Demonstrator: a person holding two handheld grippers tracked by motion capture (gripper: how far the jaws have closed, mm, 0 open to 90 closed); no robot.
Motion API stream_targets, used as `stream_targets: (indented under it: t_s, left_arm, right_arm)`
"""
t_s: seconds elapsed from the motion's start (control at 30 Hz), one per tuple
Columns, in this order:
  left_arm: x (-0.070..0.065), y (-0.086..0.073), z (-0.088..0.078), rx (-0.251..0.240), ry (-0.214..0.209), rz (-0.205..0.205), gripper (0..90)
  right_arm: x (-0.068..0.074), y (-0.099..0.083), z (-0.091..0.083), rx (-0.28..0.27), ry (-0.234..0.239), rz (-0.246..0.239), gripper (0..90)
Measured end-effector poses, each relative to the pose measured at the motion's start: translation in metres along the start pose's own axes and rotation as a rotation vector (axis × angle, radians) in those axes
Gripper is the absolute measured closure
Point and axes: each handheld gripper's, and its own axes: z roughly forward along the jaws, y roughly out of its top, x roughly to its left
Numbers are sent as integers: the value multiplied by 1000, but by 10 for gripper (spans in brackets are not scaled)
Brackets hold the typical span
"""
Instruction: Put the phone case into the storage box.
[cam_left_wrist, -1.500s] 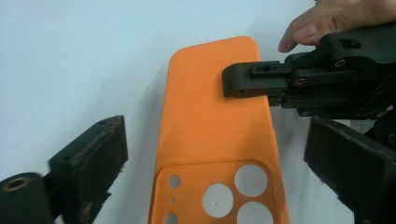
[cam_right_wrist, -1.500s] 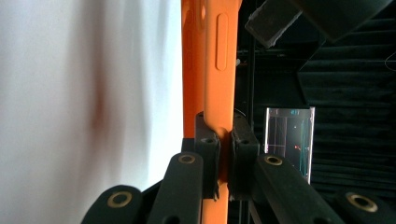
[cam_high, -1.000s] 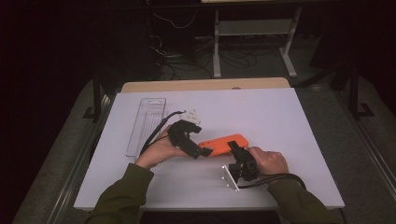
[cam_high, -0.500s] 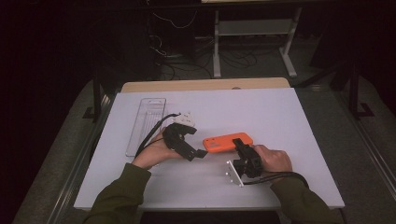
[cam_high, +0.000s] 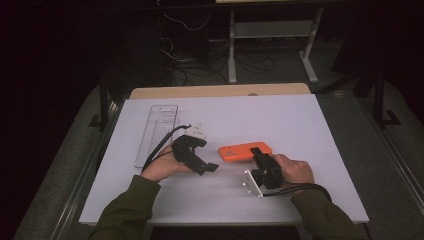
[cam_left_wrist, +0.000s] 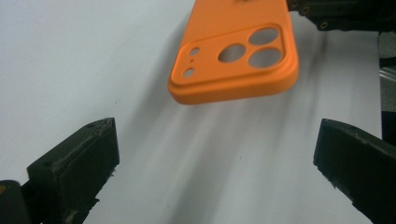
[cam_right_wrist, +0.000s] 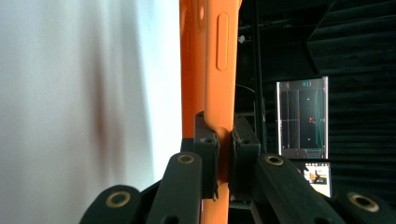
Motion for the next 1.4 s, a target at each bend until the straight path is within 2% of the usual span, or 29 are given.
stream_targets:
  t_s: [0.03,0.1,0.13,0.17,0.3,0.33,0.53,0.57,0.63,0.73,0.77,0.9,0.93,0.97,1.0,1.07,1.13,1.2,1.4]
  left_arm:
    - [1,-1,0,3,6,11,0]
    - [1,-1,0,5,6,1,0]
    - [1,-2,1,3,9,7,0]
    - [1,-2,1,3,12,11,0]
    - [3,-2,1,11,23,29,0]
    - [3,-2,1,12,27,30,0]
    - [3,-3,2,12,21,19,0]
    - [2,-3,2,13,21,11,0]
    - [2,-3,2,12,24,14,0]
    - [2,-3,2,9,22,12,0]
    - [2,-3,2,8,21,10,0]
    - [2,-3,2,5,23,9,0]
    - [2,-3,1,6,23,10,0]
    - [2,-3,2,4,22,8,0]
    - [3,-3,1,5,24,24,0]
    - [3,-3,2,2,24,23,0]
    - [2,-3,2,-6,21,4,0]
    - [2,-3,3,-9,21,13,0]
    - [3,-3,2,-15,15,13,0]
  right_arm:
    - [-1,0,0,0,-4,2,826]
    - [-2,0,-1,1,-1,12,826]
    - [-1,0,-1,8,3,33,826]
    - [-2,-1,-1,2,-1,34,826]
    - [-3,-1,-1,3,12,56,825]
    - [-2,-1,-1,5,28,67,826]
    - [-6,-1,1,-10,35,73,826]
    - [-5,-2,0,2,49,101,826]
    - [-7,-2,0,-1,47,105,826]
    - [-8,-3,0,3,63,140,826]
    - [-10,-3,0,-2,54,142,826]
    - [-12,-3,0,0,71,205,826]
    - [-13,-4,1,-6,79,198,826]
    - [-12,-4,1,0,86,239,826]
    - [-13,-5,1,-7,86,258,826]
    - [-14,-6,1,-2,87,278,826]
    - [-16,-7,2,-2,95,292,826]
    - [-16,-7,2,5,103,326,825]
    - [-18,-8,3,7,127,365,825]
